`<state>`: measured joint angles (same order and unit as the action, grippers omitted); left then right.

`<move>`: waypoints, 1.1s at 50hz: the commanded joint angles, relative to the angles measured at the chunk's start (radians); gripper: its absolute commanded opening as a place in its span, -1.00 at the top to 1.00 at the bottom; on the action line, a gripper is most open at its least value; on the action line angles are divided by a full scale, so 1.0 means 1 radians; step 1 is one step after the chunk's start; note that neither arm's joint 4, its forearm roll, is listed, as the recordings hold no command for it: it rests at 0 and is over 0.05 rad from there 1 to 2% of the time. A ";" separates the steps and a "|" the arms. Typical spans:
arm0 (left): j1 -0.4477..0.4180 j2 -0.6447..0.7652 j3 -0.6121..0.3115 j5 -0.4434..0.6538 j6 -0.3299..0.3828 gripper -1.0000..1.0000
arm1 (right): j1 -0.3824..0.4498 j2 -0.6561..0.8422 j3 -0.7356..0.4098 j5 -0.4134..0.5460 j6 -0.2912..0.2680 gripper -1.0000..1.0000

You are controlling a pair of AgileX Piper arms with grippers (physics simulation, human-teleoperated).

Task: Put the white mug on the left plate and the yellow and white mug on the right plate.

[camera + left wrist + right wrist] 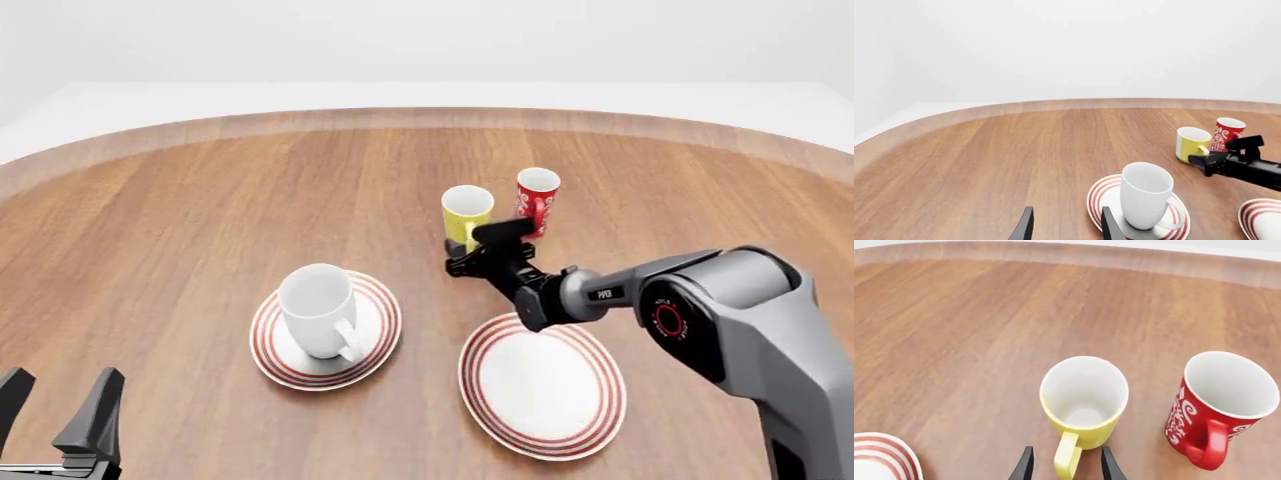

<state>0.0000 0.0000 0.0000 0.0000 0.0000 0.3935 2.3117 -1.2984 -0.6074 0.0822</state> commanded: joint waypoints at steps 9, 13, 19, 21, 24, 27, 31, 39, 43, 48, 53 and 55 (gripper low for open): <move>0.000 0.000 0.000 0.000 0.000 -1.00 | 0.014 -0.004 0.014 -0.007 0.000 1.00; 0.000 0.000 0.000 0.000 0.000 -1.00 | 0.012 -0.021 0.034 -0.018 -0.009 1.00; 0.000 0.000 0.000 0.000 0.000 -1.00 | 0.017 -0.047 0.067 -0.034 -0.022 1.00; 0.000 0.000 0.000 0.000 0.000 -1.00 | 0.020 -0.057 0.075 -0.036 -0.024 1.00; 0.000 0.000 0.000 0.000 0.000 -1.00 | 0.025 -0.075 0.093 -0.041 -0.033 1.00; 0.000 0.000 0.000 0.000 0.000 -1.00 | 0.030 -0.091 0.111 -0.044 -0.044 1.00; 0.000 0.000 0.000 0.000 0.000 -1.00 | 0.033 -0.125 0.145 -0.051 -0.060 1.00; 0.000 0.000 0.000 0.000 0.000 -1.00 | 0.048 -0.180 0.212 -0.075 -0.100 1.00; 0.000 0.000 0.000 0.000 0.000 -1.00 | 0.048 -0.204 0.243 -0.081 -0.111 1.00; 0.000 0.000 0.000 0.000 0.000 -1.00 | 0.050 -0.239 0.285 -0.090 -0.125 1.00; 0.000 0.000 0.000 0.000 0.000 -1.00 | 0.045 -0.271 0.317 -0.097 -0.145 1.00; 0.000 0.000 0.000 0.000 0.000 -1.00 | 0.047 -0.286 0.332 -0.099 -0.148 1.00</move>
<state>0.0000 0.0000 0.0000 0.0000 0.0000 0.4384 2.0935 -1.0339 -0.6898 -0.0409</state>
